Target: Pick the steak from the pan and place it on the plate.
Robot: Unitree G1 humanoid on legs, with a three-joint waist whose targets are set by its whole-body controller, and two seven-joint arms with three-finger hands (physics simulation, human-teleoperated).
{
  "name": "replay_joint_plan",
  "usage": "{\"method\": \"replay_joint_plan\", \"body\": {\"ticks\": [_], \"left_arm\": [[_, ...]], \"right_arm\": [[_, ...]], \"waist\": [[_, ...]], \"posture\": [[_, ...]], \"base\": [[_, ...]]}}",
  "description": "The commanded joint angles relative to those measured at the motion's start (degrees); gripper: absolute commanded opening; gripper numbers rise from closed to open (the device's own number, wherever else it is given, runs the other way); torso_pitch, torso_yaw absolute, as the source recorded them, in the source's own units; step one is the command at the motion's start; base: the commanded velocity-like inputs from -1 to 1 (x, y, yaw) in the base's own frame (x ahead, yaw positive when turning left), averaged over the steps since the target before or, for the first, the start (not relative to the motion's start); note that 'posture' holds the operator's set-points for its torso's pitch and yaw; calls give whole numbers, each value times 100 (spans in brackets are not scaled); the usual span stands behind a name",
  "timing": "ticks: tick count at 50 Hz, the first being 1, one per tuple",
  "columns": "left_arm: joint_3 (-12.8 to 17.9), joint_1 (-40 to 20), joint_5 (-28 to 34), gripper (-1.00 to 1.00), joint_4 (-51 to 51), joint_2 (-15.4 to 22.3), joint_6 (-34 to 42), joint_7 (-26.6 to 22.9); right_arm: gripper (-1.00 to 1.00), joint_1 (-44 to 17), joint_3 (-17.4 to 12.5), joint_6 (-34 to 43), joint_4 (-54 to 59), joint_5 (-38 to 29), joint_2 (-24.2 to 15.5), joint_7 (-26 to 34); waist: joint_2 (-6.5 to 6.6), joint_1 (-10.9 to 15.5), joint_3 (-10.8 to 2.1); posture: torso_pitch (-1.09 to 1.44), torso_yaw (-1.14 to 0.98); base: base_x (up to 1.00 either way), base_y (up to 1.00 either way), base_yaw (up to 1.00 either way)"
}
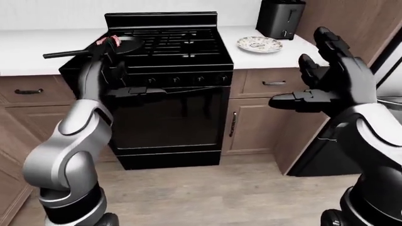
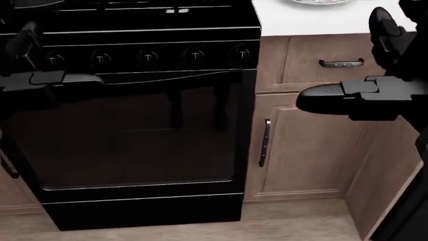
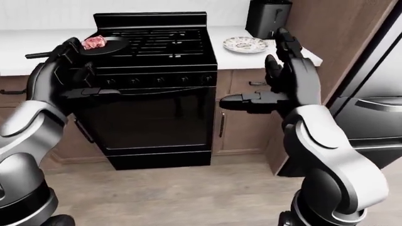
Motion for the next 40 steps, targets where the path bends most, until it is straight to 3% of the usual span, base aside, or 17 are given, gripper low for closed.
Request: {"method": "replay_joint_plan", "body": {"ticks": [1, 2, 3, 5, 12, 15, 17, 18, 19, 25, 27, 29, 30, 31, 34, 37, 40], "left_arm": [[-21, -123, -34, 100, -118, 11, -180, -24], [-33, -98, -14, 100, -102, -2, -210, -20], [-26, -105, -17, 100, -91, -6, -207, -18], [-2, -148, -37, 100, -81, 10, -180, -9], [-10, -134, -41, 100, -67, 19, -202, 4], [-10, -129, -42, 100, -69, 20, -204, 9], [-7, -143, -45, 100, -64, 25, -198, 10], [-4, -143, -44, 100, -58, 29, -202, 9], [-12, -129, -32, 100, -33, 31, -238, -6], [-9, -140, -35, 100, -20, 35, -237, -12], [-11, -136, -34, 100, -28, 35, -232, -7], [-13, -133, -31, 100, -18, 34, -241, -12], [-4, -151, -36, 100, -12, 37, -228, -6], [6, -166, -52, 100, -31, 40, -198, 6], [1, -156, -57, 100, -42, 41, -200, 12], [-9, -139, -45, 100, -28, 47, -231, 3], [4, -169, -59, 100, -51, 52, -181, 17]], "right_arm": [[100, -129, -95, -163, -79, -50, -74, -29], [100, -140, -99, -148, -78, -40, -76, -37], [100, -124, -86, -169, -74, -48, -72, -36], [100, -161, -88, -130, -71, -28, -78, -47], [100, -174, -101, -153, -56, 99, -74, -133], [100, -163, -107, -172, -46, 104, -97, -136], [100, -155, -88, -198, -37, 94, -103, -131], [100, -143, -81, -213, -35, 89, -102, -127], [100, -146, -80, -208, -35, 93, -101, -129], [100, -169, -76, -167, -44, 97, -117, -139], [100, -161, -69, -182, -42, 86, -106, -141], [100, -121, -62, -236, -24, 61, -106, -111], [100, -138, -68, -224, -20, 63, -106, -115], [100, -174, -84, -188, -28, 84, -101, -134], [100, -139, -84, -231, -20, 77, -97, -115], [100, -131, -77, -225, -32, 82, -95, -126], [100, -181, -107, -149, -60, 126, -104, -154]], "waist": [[-91, -17, -101], [-115, -13, -155], [-66, -77, -105], [-160, -85, -70], [134, -114, -41], [382, -160, -92], [769, -184, -213], [486, -133, -140], [603, -165, -120], [250, -111, -77], [45, -86, -48], [-317, -74, -144], [-83, -150, -102], [-193, -105, -117], [-133, -143, -187], [44, -165, -95], [372, -213, -91]], "posture": [[0, 0], [0, 0], [0, 0], [0, 0], [0, 0], [0, 0], [0, 0], [0, 0], [0, 0], [0, 0], [0, 0], [0, 0], [0, 0], [0, 0], [0, 0], [0, 0], [0, 0]], "base": [[14, 0, 0], [14, 0, 0], [15, 0, 0], [14, 0, 0], [13, 5, 0], [13, 13, 0], [13, 13, 0], [12, 12, 0], [12, 13, 0], [13, 19, 0], [12, 28, 0], [12, 28, 0], [13, 27, 0], [12, 28, 0], [12, 27, 0], [12, 27, 0], [13, 26, 0]]}}
